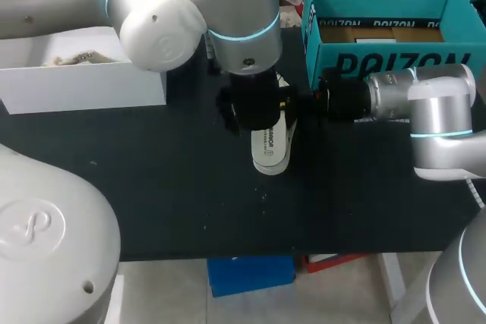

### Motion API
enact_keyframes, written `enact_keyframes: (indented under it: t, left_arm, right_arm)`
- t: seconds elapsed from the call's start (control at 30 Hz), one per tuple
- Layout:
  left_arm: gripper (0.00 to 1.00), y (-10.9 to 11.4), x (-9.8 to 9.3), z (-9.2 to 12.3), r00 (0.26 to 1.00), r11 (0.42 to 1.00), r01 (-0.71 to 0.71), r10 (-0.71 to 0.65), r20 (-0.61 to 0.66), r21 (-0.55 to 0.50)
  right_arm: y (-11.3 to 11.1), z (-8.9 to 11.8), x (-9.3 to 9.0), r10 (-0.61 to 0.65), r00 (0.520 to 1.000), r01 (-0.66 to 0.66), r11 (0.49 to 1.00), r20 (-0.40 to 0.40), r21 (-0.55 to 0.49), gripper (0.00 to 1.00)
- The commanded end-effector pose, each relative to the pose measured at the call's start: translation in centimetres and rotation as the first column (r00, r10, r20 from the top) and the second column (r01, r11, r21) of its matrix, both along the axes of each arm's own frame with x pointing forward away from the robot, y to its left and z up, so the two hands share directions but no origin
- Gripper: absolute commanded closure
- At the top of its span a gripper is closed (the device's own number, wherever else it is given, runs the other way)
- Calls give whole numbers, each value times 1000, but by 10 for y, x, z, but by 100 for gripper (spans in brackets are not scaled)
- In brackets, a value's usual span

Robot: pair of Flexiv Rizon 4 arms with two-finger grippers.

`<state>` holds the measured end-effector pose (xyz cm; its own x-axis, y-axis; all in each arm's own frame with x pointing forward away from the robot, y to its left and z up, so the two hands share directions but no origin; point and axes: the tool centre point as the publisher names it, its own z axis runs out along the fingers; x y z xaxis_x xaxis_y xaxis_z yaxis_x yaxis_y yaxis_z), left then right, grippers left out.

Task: Take the shoe out of the shoebox, open the shoe tongue, remove and reinsert the insole, then place the shoe into the shoebox

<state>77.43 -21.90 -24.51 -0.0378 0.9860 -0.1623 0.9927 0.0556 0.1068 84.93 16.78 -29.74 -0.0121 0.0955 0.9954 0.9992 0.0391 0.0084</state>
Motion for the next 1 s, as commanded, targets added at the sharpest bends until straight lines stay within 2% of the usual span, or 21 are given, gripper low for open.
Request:
enact_keyframes:
  t: [0.03, 0.67, 0.97, 1.0]
  left_arm:
    - [0, 0, 16, -7, 1000, 1000, 5, -5, -12, -8]
    - [0, 16, 109, -4, 999, 999, 30, -31, 27, 17]
    - [0, 13, 144, -3, 999, 999, 32, -31, 36, -10]
    - [0, 12, 155, -2, 999, 1000, 29, -28, 39, -10]
  right_arm:
    - [1, 0, 0, 0, 1000, 0, 1000, -1, -3, 100]
    - [1, 0, 0, 0, 1000, 0, 1000, -1, -3, 100]
    - [1, 0, 0, 0, 1000, 0, 1000, -1, -3, 100]
    - [1, 0, 0, 0, 1000, 0, 1000, -1, -3, 100]
